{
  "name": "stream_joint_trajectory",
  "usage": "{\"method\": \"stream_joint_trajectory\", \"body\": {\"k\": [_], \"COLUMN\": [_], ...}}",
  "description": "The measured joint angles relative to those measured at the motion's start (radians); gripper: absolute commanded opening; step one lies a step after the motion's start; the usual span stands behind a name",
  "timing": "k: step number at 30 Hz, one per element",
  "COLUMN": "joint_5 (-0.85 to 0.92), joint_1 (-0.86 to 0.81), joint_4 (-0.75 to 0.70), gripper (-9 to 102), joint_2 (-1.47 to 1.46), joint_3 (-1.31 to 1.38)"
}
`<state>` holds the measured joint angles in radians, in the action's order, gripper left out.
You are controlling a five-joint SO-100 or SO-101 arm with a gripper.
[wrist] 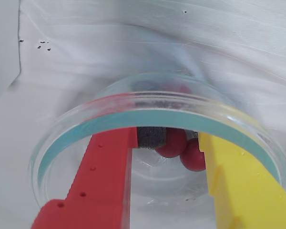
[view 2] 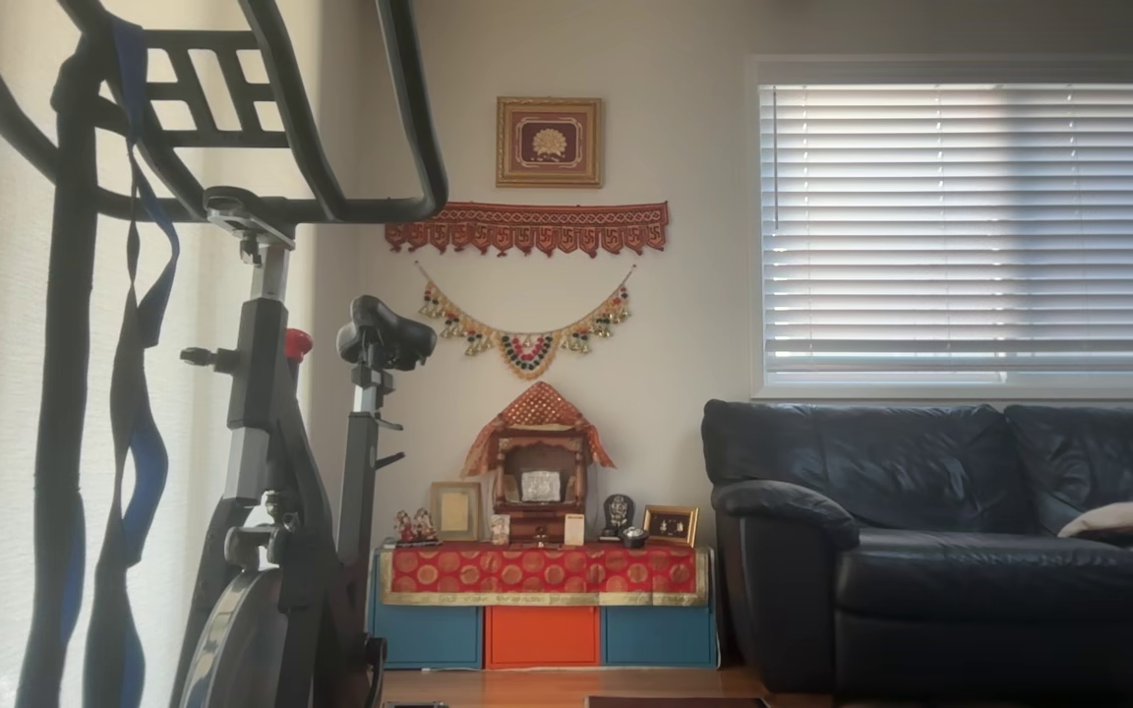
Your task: Sort medicines into box.
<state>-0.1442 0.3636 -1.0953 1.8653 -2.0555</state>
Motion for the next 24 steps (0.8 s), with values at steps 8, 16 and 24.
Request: {"method": "stream_joint_trajectory", "body": {"k": [8,16,24], "joint_5": [0.009,0.012,0.012], "joint_1": [0.000,0.000,0.000], "joint_4": [0.000,0.002,0.012], "gripper": [10,6,2], "joint_2": [0.000,0.000,0.000], "joint_3": [0.000,0.000,0.000]}}
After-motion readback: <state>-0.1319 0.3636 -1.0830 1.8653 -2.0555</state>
